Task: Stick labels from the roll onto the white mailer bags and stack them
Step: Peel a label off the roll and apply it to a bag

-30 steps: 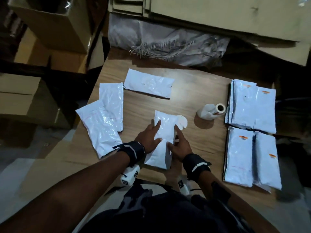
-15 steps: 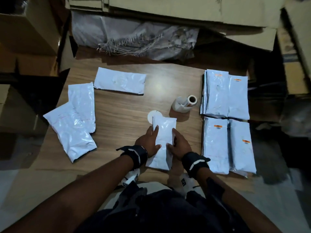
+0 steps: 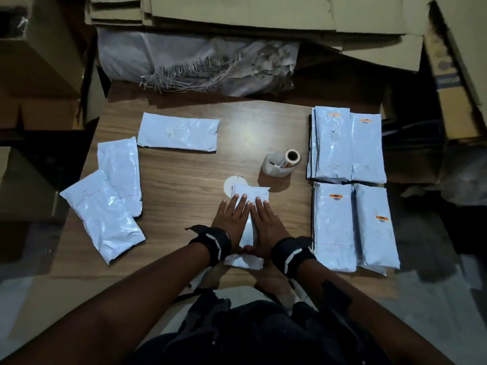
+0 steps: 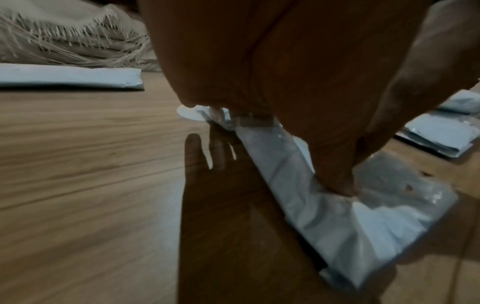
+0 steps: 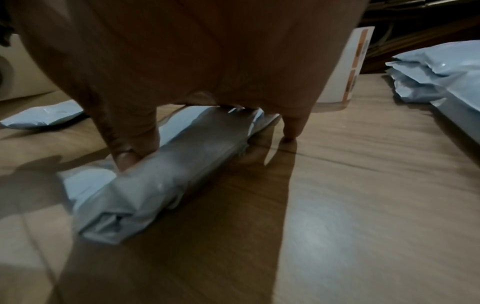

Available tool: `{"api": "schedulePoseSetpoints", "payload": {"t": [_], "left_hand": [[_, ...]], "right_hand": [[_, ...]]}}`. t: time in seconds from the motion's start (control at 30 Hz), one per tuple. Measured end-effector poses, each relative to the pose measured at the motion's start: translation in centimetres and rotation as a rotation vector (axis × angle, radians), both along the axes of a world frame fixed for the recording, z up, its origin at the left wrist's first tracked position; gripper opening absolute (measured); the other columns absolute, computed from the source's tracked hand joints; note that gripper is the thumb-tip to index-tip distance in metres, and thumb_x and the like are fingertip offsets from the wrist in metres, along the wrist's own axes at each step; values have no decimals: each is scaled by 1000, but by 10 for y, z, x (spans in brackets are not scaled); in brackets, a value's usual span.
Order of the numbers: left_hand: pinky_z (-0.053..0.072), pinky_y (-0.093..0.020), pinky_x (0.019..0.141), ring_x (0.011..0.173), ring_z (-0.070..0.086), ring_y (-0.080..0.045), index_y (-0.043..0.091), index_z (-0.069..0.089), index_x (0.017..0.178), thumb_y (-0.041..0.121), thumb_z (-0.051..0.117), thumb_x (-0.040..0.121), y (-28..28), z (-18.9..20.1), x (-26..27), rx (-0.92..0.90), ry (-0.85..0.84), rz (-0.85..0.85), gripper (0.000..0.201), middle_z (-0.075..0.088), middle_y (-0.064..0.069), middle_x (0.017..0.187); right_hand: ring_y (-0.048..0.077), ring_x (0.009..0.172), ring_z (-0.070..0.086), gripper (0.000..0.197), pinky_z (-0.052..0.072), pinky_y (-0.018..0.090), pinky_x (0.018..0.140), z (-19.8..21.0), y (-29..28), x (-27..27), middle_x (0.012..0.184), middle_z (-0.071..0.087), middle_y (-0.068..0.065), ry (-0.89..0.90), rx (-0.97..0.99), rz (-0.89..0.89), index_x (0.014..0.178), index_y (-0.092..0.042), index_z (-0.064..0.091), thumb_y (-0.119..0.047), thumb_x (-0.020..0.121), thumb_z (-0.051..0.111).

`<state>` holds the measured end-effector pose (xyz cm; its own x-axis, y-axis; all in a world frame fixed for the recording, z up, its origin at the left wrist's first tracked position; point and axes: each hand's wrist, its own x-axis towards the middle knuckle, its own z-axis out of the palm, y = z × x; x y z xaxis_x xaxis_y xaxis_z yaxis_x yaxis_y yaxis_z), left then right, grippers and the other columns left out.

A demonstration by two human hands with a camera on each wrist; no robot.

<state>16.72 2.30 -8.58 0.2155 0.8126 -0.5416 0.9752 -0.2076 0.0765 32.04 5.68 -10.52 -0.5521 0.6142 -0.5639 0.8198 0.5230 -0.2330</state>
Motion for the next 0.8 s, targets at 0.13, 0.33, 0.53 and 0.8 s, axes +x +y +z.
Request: {"api": "schedulePoseSetpoints", "payload": {"t": [0.13, 0.33, 0.53, 0.8], "left_hand": [[2, -54, 118, 148, -15, -35, 6, -8, 153, 68, 66, 72, 0, -7, -2, -17, -15, -16, 127, -19, -15, 160], [0, -55, 119, 147, -20, -33, 7, -12, 153, 70, 67, 70, 1, -13, -3, -61, -36, -5, 131, -22, -14, 160], [-1, -56, 118, 145, -24, -34, 7, -16, 152, 70, 64, 72, 1, -19, -5, -71, -44, -23, 130, -27, -14, 158], [-11, -56, 115, 144, -27, -35, 5, -19, 151, 79, 59, 70, 2, -24, -6, -81, -59, -29, 134, -30, -15, 156]], "right_hand": [[33, 147, -19, 131, 13, 51, 120, 0, 0, 1, 159, -22, 15, -19, -27, -6, 152, -9, -17, -81, 63, 48], [28, 148, -20, 124, 3, 48, 119, 8, -3, 1, 159, -25, 9, -25, -27, -38, 152, -13, -17, -70, 74, 60], [29, 146, -24, 122, -4, 49, 118, 4, -3, 2, 158, -29, 10, -45, -29, -12, 151, -12, -19, -72, 77, 56], [28, 145, -27, 125, -10, 47, 117, -1, -3, 7, 157, -30, 10, -13, -25, -3, 150, -12, -23, -78, 74, 51]]}}
